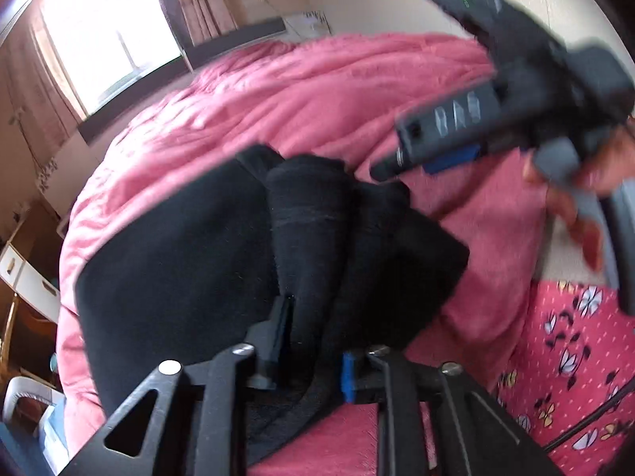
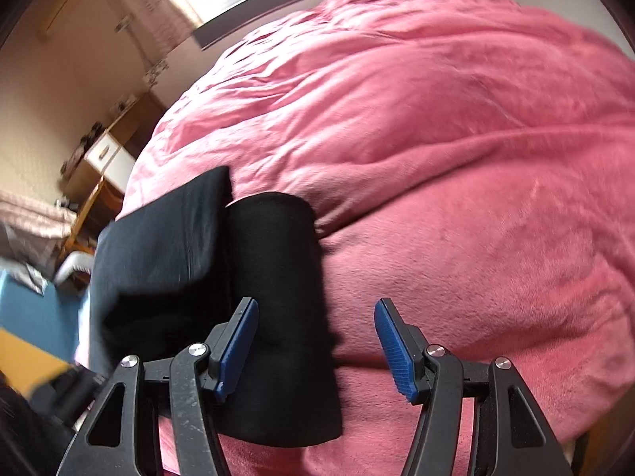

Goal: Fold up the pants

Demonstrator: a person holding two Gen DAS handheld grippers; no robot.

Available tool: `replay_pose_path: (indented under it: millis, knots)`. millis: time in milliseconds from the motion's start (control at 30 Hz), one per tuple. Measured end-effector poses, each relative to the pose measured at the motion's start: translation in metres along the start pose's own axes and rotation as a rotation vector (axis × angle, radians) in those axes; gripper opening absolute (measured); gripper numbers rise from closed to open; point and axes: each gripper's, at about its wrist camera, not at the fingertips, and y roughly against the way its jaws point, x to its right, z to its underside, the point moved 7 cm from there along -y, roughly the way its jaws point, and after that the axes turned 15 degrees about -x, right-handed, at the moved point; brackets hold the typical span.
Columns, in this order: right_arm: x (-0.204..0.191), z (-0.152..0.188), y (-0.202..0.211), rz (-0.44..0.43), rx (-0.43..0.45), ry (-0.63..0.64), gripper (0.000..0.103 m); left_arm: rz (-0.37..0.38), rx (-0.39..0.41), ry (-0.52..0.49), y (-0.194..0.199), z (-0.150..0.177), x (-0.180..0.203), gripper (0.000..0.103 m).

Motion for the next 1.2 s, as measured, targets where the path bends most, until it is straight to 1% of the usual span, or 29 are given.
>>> replay_pose_path:
  millis: [33, 67, 100, 133, 167, 200, 233, 267, 300, 367, 400, 433, 467, 500, 533, 600, 633, 667, 700, 733, 767, 867, 900, 933, 967, 1033, 1100, 1167, 1200]
  knots:
    - [0.003, -0.002, 0.001, -0.011, 0.005, -0.016, 0.062, 0.016, 0.013, 0.011, 0.003, 0.003, 0.000, 0.028]
    - [0.003, -0.003, 0.004, -0.025, 0.021, -0.025, 0.062, 0.043, 0.024, 0.017, 0.007, 0.005, 0.000, 0.034]
    - [0.001, -0.005, 0.008, -0.044, 0.040, -0.023, 0.062, 0.118, 0.046, 0.024, 0.016, 0.008, 0.001, 0.040]
    - [-0.004, -0.007, 0.012, -0.074, 0.061, -0.009, 0.062, 0.181, 0.065, 0.027, 0.023, 0.011, 0.002, 0.042]
    - [-0.010, -0.008, 0.016, -0.107, 0.076, 0.010, 0.062, 0.272, 0.099, 0.033, 0.035, 0.014, 0.002, 0.042]
    - [-0.017, -0.008, 0.018, -0.141, 0.086, 0.030, 0.066, 0.330, 0.126, 0.041, 0.043, 0.017, 0.001, 0.042]
    - [-0.026, -0.007, 0.020, -0.182, 0.087, 0.055, 0.067, 0.373, 0.154, 0.052, 0.053, 0.021, -0.003, 0.042]
    - [-0.034, -0.006, 0.018, -0.217, 0.078, 0.077, 0.068, 0.394, 0.188, 0.076, 0.063, 0.023, -0.011, 0.043]
    - [-0.040, -0.004, 0.016, -0.241, 0.064, 0.089, 0.068, 0.388, 0.205, 0.097, 0.068, 0.024, -0.018, 0.043]
    - [-0.048, -0.001, 0.005, -0.274, 0.024, 0.083, 0.068, 0.329, 0.236, 0.187, 0.076, 0.028, -0.048, 0.043]
    - [-0.051, 0.000, -0.002, -0.290, 0.003, 0.076, 0.068, 0.308, 0.242, 0.230, 0.077, 0.031, -0.061, 0.044]
    - [-0.057, 0.000, -0.011, -0.317, -0.027, 0.072, 0.068, 0.267, 0.230, 0.289, 0.074, 0.033, -0.078, 0.046]
    - [-0.061, 0.001, -0.018, -0.348, -0.048, 0.076, 0.070, 0.223, 0.205, 0.334, 0.068, 0.035, -0.091, 0.048]
    - [-0.067, 0.002, -0.025, -0.387, -0.072, 0.087, 0.070, 0.135, 0.147, 0.408, 0.057, 0.041, -0.112, 0.048]
    - [-0.074, 0.001, -0.034, -0.430, -0.103, 0.096, 0.070, 0.082, 0.098, 0.452, 0.047, 0.047, -0.127, 0.048]
    - [-0.079, 0.002, -0.046, -0.433, -0.115, 0.073, 0.069, 0.033, 0.009, 0.528, 0.030, 0.060, -0.147, 0.048]
    - [-0.082, 0.002, -0.050, -0.423, -0.114, 0.070, 0.065, 0.033, -0.014, 0.545, 0.024, 0.063, -0.149, 0.048]
    - [-0.086, 0.002, -0.053, -0.383, -0.115, 0.094, 0.049, 0.035, -0.038, 0.556, 0.018, 0.068, -0.152, 0.048]
    - [-0.090, 0.005, -0.055, -0.341, -0.121, 0.131, 0.024, 0.029, -0.047, 0.560, 0.016, 0.071, -0.153, 0.048]
    - [-0.096, 0.006, -0.053, -0.318, -0.118, 0.179, 0.023, 0.021, -0.053, 0.558, 0.014, 0.072, -0.151, 0.048]
    - [-0.100, 0.005, -0.049, -0.308, -0.100, 0.197, 0.018, 0.017, -0.054, 0.552, 0.011, 0.069, -0.148, 0.048]
    - [-0.110, -0.002, -0.024, -0.303, -0.029, 0.230, 0.016, -0.003, -0.048, 0.524, 0.010, 0.064, -0.141, 0.048]
    - [-0.112, -0.005, -0.016, -0.296, -0.004, 0.241, 0.011, -0.008, -0.043, 0.516, 0.010, 0.063, -0.140, 0.048]
    - [-0.115, -0.008, -0.005, -0.277, 0.024, 0.258, 0.010, -0.012, -0.041, 0.512, 0.007, 0.060, -0.143, 0.048]
    - [-0.118, -0.010, 0.000, -0.265, 0.033, 0.268, 0.010, -0.014, -0.037, 0.509, 0.007, 0.060, -0.144, 0.048]
    - [-0.120, -0.010, 0.007, -0.236, 0.043, 0.281, 0.010, -0.011, -0.035, 0.506, 0.008, 0.060, -0.143, 0.048]
    - [-0.120, -0.013, 0.005, -0.197, 0.041, 0.284, 0.010, -0.011, -0.037, 0.506, 0.009, 0.062, -0.142, 0.048]
    - [-0.113, -0.013, -0.005, -0.156, 0.015, 0.265, 0.010, -0.017, -0.048, 0.511, 0.010, 0.063, -0.142, 0.048]
    - [-0.103, -0.011, -0.007, -0.149, -0.001, 0.254, 0.010, -0.015, -0.049, 0.512, 0.010, 0.064, -0.142, 0.048]
